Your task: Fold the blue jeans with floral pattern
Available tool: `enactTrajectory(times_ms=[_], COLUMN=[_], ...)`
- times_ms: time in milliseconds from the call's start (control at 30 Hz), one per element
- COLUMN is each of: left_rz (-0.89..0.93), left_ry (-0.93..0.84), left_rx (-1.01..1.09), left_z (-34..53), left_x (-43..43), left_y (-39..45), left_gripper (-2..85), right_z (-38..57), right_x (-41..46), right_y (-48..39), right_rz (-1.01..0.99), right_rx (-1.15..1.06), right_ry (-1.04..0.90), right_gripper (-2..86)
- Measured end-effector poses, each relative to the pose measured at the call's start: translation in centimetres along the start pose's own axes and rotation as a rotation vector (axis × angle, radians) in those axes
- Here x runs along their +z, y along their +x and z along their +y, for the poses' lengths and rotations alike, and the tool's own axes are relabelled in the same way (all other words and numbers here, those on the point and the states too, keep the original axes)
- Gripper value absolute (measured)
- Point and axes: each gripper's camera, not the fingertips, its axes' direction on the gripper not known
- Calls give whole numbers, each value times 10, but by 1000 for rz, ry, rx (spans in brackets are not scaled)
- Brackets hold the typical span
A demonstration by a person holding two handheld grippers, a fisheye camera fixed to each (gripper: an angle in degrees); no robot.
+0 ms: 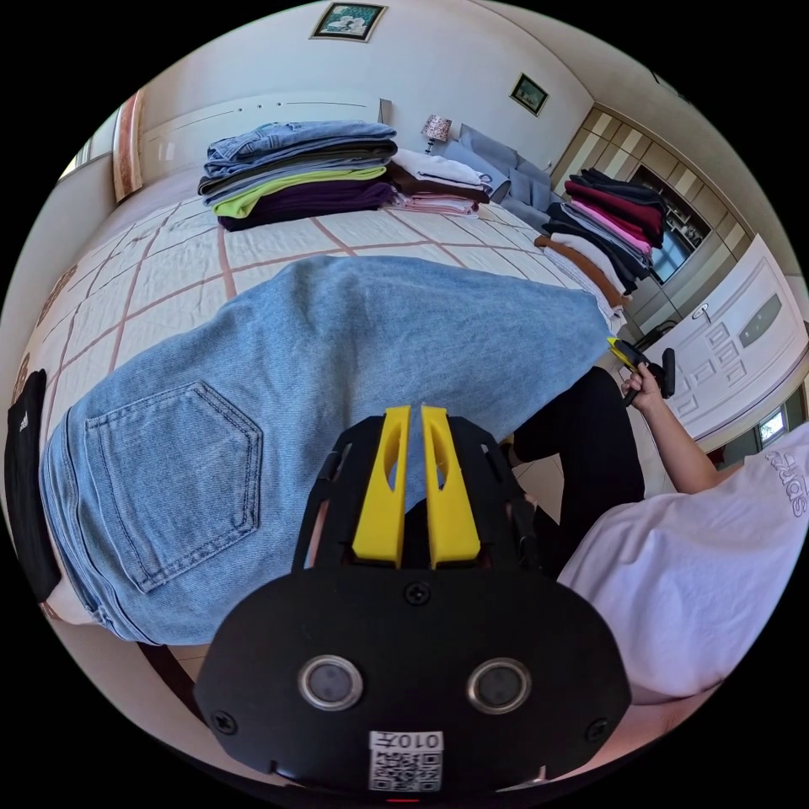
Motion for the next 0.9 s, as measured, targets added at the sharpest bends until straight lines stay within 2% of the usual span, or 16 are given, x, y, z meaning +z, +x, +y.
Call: enactTrajectory(times_ms=[67, 200, 300, 500, 567, 667, 767, 900], left_rz=[11, 53, 91, 165, 168, 224, 312, 538], left_ry=[5, 49, 83, 166, 192, 246, 265, 325], left_rx=[-2, -14, -25, 46, 71, 34, -60, -215], left_z=[2, 5, 7, 4, 6, 17, 36, 59], left_x=[0, -8, -19, -52, -64, -80, -79, -68], left_y=[-1, -5, -9, -2, 3, -8, -41, -94], left_gripper=[8, 9, 15, 41, 49, 64, 85, 115], right_z=[9, 15, 19, 64, 115, 201, 283, 346], right_x=[-4, -13, -27, -4, 28, 82, 150, 233], right_y=[4, -21, -79, -294, -382, -469, -513, -520], right_rz=[-98, -117, -114, -11, 0, -27, -89, -55], right_rx=[36, 52, -19, -503, -734, -1017, -1203, -1284], right_ry=[-1, -6, 33, 17, -7, -86, -218, -473], right_gripper=[49, 45, 43, 43, 44, 45, 46, 47])
